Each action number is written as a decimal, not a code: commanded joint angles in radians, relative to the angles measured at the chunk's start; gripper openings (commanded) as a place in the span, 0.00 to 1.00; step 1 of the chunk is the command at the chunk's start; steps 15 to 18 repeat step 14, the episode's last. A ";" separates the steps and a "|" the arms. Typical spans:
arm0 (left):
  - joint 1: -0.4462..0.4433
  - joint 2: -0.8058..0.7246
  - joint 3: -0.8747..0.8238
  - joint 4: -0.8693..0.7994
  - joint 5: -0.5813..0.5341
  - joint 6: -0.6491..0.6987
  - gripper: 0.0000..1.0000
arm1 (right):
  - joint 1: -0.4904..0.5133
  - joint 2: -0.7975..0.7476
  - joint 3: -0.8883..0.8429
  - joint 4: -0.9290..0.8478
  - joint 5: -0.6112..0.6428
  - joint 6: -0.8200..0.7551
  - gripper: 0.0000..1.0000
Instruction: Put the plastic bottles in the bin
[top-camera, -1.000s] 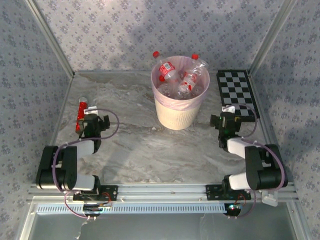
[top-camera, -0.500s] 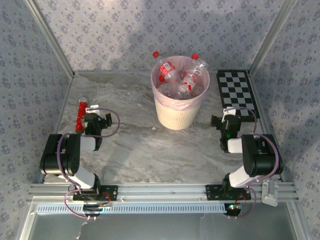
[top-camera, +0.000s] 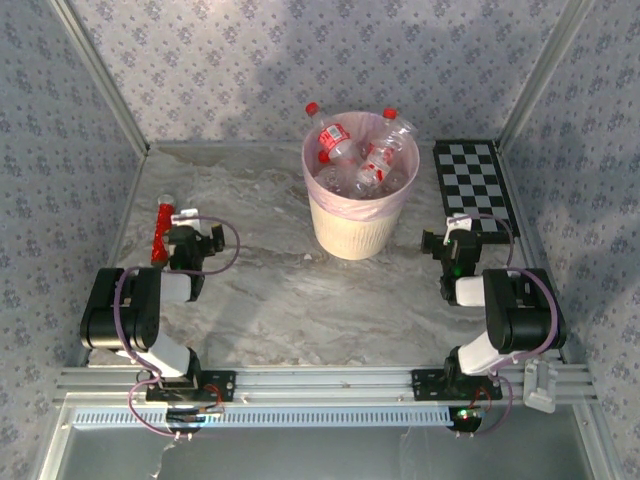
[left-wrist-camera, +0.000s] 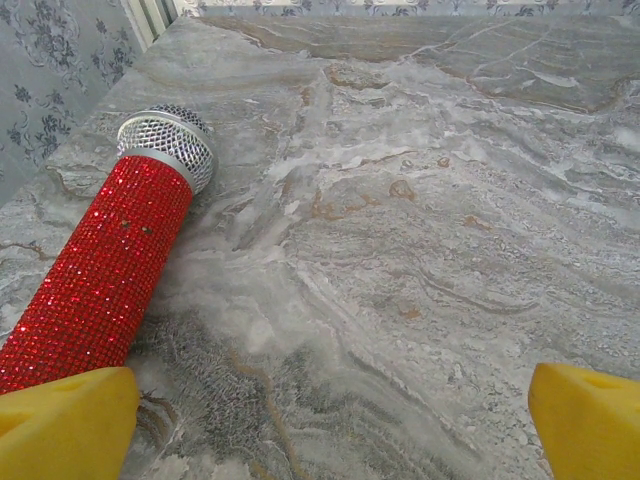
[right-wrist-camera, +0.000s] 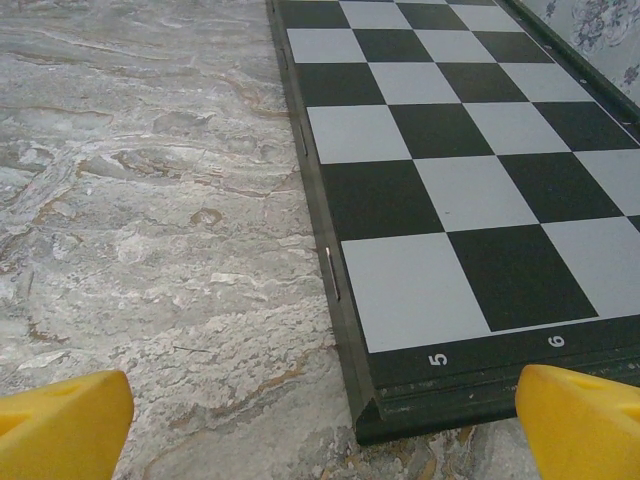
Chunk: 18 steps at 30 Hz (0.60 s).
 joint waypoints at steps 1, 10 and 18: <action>0.008 -0.004 -0.001 0.029 0.014 0.008 1.00 | -0.004 -0.005 0.020 0.024 -0.005 0.012 1.00; 0.008 -0.004 0.000 0.029 0.014 0.009 1.00 | -0.005 -0.004 0.023 0.019 -0.009 0.012 1.00; 0.009 -0.005 -0.001 0.029 0.014 0.009 1.00 | -0.005 -0.004 0.022 0.022 -0.009 0.012 1.00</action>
